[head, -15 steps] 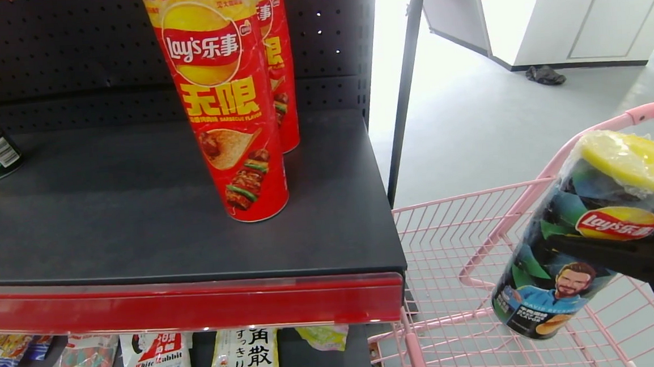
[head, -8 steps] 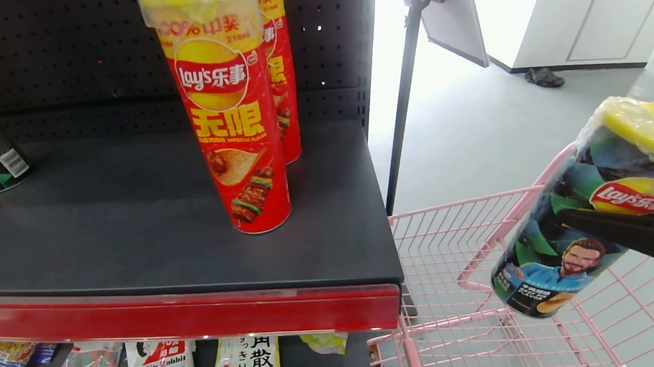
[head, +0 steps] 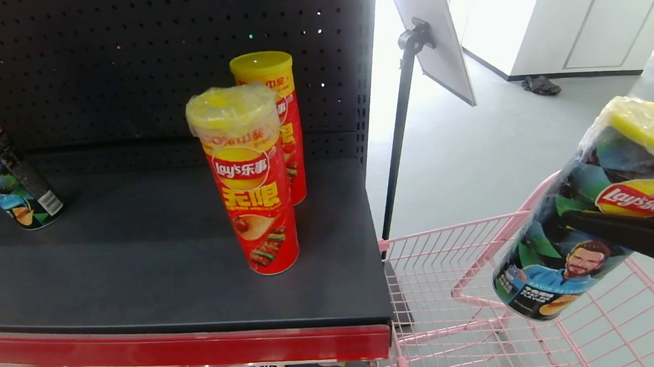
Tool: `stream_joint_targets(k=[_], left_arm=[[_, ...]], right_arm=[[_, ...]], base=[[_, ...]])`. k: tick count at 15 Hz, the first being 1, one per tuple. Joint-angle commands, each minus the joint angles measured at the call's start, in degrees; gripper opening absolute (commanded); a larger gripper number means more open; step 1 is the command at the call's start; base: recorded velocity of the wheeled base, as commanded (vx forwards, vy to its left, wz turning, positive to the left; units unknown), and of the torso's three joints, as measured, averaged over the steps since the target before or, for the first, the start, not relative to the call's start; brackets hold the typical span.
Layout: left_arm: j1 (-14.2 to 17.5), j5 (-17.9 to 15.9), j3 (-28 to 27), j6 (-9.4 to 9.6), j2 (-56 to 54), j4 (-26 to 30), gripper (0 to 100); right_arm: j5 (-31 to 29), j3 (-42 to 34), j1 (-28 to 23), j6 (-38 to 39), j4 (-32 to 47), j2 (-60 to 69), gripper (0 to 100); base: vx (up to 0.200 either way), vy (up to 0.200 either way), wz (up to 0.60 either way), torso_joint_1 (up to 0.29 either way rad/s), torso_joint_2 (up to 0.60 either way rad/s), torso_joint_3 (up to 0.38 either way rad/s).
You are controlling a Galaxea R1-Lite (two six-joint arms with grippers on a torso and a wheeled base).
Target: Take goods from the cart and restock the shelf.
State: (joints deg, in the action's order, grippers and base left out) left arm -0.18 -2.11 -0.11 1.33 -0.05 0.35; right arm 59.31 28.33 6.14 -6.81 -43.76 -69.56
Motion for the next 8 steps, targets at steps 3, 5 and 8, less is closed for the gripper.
stream_joint_targets(k=[3,5,8], left_arm=[[0.0,0.0,0.0,-0.01,0.0,0.0,100],[0.0,0.0,-0.1,-0.10,0.0,0.0,100],[0.0,0.0,0.0,-0.01,0.0,0.0,100]], right_arm=[[0.0,-0.5,0.0,0.0,0.0,0.8,0],[-0.1,-1.7,0.0,0.0,0.0,1.3,0],[-0.2,-3.1,-0.2,0.0,-0.1,2.2,0]], base=[[0.000,0.000,0.00,0.245,-0.58,-0.336],[0.000,0.000,0.00,0.188,-0.43,-0.254],[0.000,0.000,0.00,0.134,-0.33,-0.176]])
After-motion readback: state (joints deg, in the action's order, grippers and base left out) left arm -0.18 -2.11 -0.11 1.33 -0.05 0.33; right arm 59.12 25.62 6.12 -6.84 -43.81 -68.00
